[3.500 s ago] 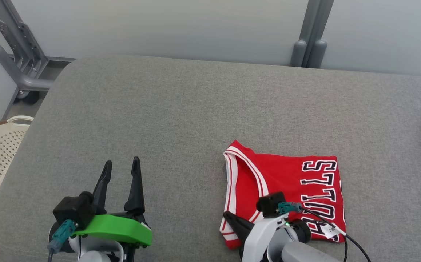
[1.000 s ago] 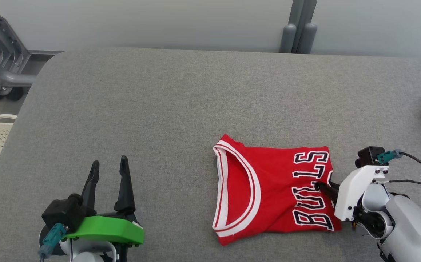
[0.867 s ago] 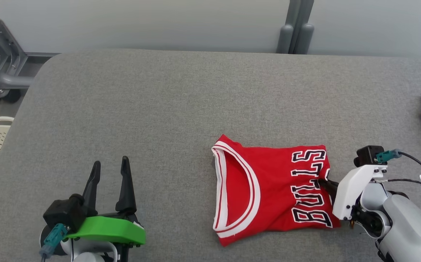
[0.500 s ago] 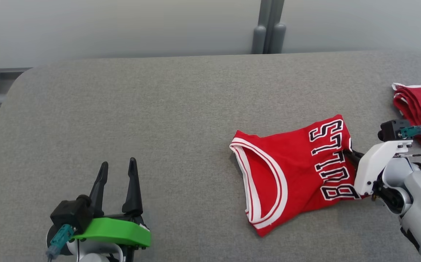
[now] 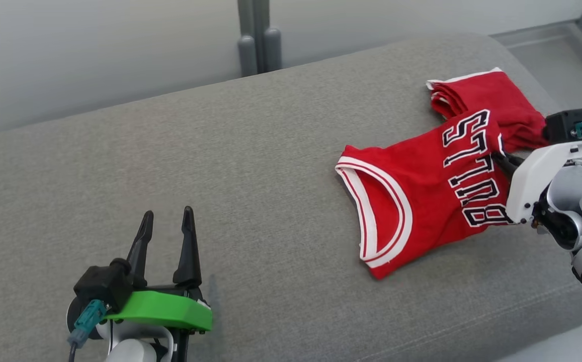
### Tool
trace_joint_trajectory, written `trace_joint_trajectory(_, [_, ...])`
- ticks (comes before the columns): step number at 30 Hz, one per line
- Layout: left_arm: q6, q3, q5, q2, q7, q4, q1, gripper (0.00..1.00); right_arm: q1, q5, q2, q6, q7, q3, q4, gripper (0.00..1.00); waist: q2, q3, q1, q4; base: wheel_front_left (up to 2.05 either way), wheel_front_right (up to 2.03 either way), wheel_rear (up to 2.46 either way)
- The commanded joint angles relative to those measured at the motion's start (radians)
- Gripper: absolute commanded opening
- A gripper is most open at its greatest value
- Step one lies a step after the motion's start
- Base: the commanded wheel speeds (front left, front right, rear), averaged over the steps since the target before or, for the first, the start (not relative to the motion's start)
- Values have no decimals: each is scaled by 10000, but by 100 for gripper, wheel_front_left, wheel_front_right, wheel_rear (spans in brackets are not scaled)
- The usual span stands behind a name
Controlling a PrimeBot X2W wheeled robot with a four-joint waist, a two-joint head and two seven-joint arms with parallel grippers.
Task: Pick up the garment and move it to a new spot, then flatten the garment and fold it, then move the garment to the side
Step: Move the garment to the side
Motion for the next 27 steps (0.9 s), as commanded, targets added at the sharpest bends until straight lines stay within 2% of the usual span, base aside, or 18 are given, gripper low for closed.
trace_joint_trajectory(1, [-24, 40, 57, 25, -75, 20, -195, 100, -237, -108, 23, -6, 4, -19, -52, 0, -1, 295, 0, -1311, 0, 0, 0])
trace_joint_trajectory(5, [-82, -5, 178, 42, -74, 116, -424, 100, -588, -218, 209, -5, -39, -17, -43, 0, -1, 496, 0, -1684, 0, 0, 0])
trace_joint_trajectory(9, [-136, -75, 214, 21, -66, 195, -594, 100, -882, -317, 345, -5, -123, -56, 63, 0, -1, 603, 0, -1701, 0, 0, 0])
trace_joint_trajectory(20, [-150, 72, 70, -32, -63, 354, -385, 100, -1763, -714, 467, -3, -226, -115, 207, 0, -1, 328, 0, -835, 0, 0, 0])
trace_joint_trajectory(27, [-180, 63, 166, -33, -68, 306, -472, 100, -2812, -1134, 628, -3, -434, -651, 794, 0, -1, 551, 0, -306, 0, 0, 0])
